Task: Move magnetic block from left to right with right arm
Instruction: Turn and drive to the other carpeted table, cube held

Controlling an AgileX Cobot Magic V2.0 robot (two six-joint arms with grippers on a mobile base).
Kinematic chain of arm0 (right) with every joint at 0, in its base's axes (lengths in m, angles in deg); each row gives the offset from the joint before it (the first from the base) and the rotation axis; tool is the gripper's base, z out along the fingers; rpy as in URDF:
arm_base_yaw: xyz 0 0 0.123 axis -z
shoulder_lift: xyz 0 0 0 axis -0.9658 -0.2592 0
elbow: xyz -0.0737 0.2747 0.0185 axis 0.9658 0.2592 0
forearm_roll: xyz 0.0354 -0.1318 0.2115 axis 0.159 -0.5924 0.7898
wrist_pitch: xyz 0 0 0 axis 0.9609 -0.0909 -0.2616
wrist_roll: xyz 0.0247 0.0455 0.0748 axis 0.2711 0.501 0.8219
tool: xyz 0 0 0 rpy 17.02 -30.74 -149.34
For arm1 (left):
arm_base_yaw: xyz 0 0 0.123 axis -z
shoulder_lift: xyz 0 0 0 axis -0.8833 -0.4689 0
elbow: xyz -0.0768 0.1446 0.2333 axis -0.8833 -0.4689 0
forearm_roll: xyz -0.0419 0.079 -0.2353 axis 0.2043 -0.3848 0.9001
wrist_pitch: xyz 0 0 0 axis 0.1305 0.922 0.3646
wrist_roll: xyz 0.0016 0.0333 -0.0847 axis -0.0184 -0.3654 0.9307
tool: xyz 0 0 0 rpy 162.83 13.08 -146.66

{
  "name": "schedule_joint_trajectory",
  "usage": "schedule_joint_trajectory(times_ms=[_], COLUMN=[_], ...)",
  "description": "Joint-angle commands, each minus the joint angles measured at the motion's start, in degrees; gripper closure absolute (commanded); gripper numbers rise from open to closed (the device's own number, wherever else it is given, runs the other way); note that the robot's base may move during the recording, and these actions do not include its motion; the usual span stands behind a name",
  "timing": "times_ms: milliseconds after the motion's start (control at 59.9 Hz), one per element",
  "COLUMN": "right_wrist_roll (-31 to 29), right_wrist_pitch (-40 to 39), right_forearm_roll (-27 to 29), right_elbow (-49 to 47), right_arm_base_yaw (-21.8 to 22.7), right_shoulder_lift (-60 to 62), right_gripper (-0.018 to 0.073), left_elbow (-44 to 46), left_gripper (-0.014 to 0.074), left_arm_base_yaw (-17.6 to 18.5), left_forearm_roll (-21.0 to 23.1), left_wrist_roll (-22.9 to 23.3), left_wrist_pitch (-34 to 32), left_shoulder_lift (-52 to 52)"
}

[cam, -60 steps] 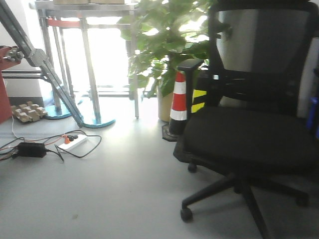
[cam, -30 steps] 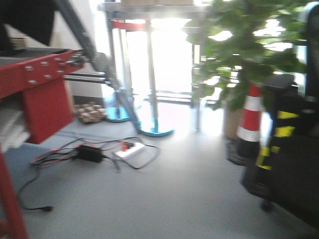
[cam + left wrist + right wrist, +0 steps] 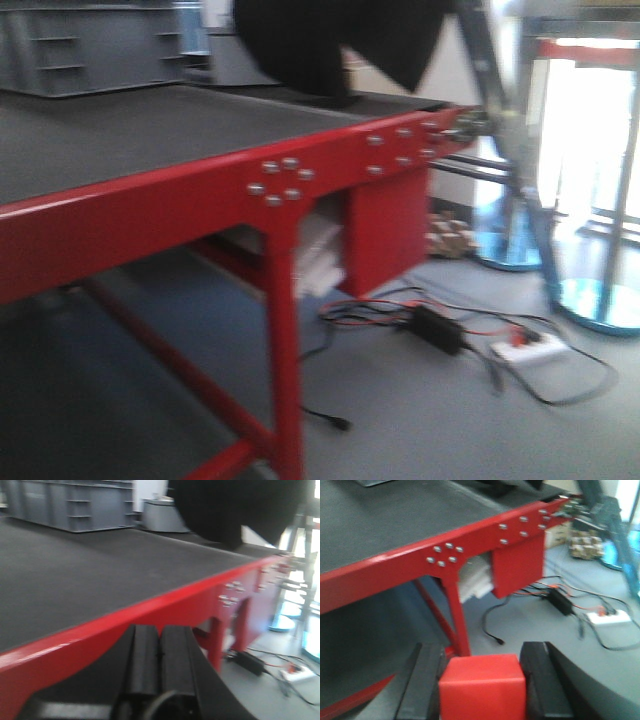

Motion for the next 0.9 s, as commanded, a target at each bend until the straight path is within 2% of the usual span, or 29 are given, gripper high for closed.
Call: schedule_joint_trajectory(times_ms=[0,718,885], right_wrist_roll=[-0.6,-0.6,-0.6], right_wrist_pitch=[-4.8,-4.8,-4.8], right_forearm_roll=[-0.9,-0.9,-0.9], right_elbow=[-1.5,-1.5,-1.5], right_arm_base_yaw=[0.0,0.0,0.0], right_shoulder_lift=[-0.4,-0.4,-0.4], right_gripper=[0.0386,0.0386,0.0386], left_elbow=[-0.5,-0.5,-0.5], left_gripper=[0.0713,0.0713,0.0713], left_arm_base_yaw=[0.2,0.2,-2.8], left_forearm_roll=[0.0,0.0,0.0], left_wrist_roll=[0.4,0.4,0.4], left_wrist_pitch=[-5.4,-5.4,-5.4], left_shoulder_lift=[0.8,0.8,0.8])
